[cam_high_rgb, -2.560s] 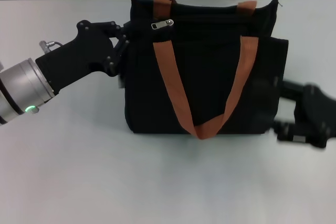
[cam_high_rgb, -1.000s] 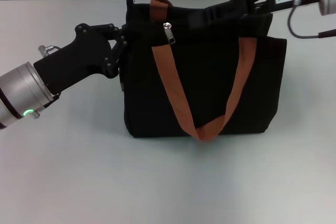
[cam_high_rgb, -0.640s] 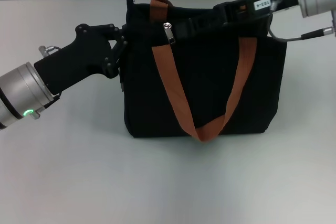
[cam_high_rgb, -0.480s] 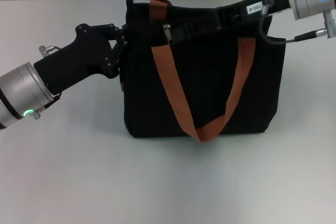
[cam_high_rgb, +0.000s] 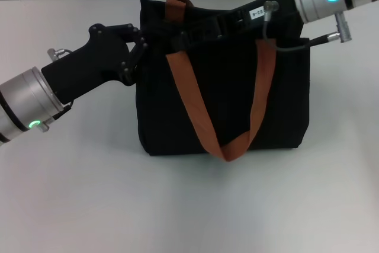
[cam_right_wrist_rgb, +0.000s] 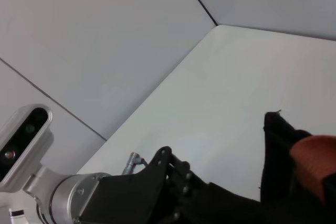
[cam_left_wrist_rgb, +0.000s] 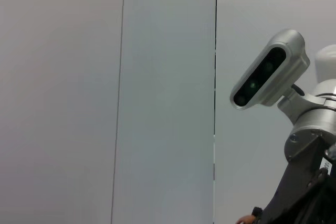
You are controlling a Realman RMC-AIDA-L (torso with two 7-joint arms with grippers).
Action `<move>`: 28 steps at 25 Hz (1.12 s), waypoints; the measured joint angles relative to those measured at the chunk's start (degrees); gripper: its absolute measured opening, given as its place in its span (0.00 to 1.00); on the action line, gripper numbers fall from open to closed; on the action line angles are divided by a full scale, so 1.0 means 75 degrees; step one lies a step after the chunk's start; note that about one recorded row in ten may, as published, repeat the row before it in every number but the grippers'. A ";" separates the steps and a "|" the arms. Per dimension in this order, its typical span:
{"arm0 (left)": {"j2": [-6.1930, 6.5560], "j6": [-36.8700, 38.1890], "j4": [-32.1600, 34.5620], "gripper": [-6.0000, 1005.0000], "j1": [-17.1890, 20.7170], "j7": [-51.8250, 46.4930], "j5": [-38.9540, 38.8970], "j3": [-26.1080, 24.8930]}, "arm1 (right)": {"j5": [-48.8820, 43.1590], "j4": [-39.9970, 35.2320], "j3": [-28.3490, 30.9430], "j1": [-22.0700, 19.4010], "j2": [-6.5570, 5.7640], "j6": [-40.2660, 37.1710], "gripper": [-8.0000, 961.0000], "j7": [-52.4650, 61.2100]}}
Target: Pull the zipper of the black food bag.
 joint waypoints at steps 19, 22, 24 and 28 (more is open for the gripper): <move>0.0029 0.0278 -0.0068 0.04 0.0023 -0.0023 -0.0149 -0.0002 | -0.0071 -0.0079 -0.0010 -0.0079 0.0117 0.0319 0.26 0.0085; 0.0026 0.0321 -0.0077 0.04 0.0034 -0.0023 -0.0157 0.0006 | -0.0087 -0.0080 -0.0029 -0.0085 0.0164 0.0411 0.22 0.0089; 0.0027 0.0360 -0.0080 0.04 0.0047 -0.0023 -0.0160 0.0008 | -0.0088 -0.0096 -0.0033 -0.0099 0.0184 0.0435 0.16 0.0058; 0.0028 0.0376 -0.0083 0.04 0.0051 -0.0023 -0.0160 0.0012 | -0.0093 -0.0170 -0.0044 -0.0170 0.0188 0.0508 0.06 0.0063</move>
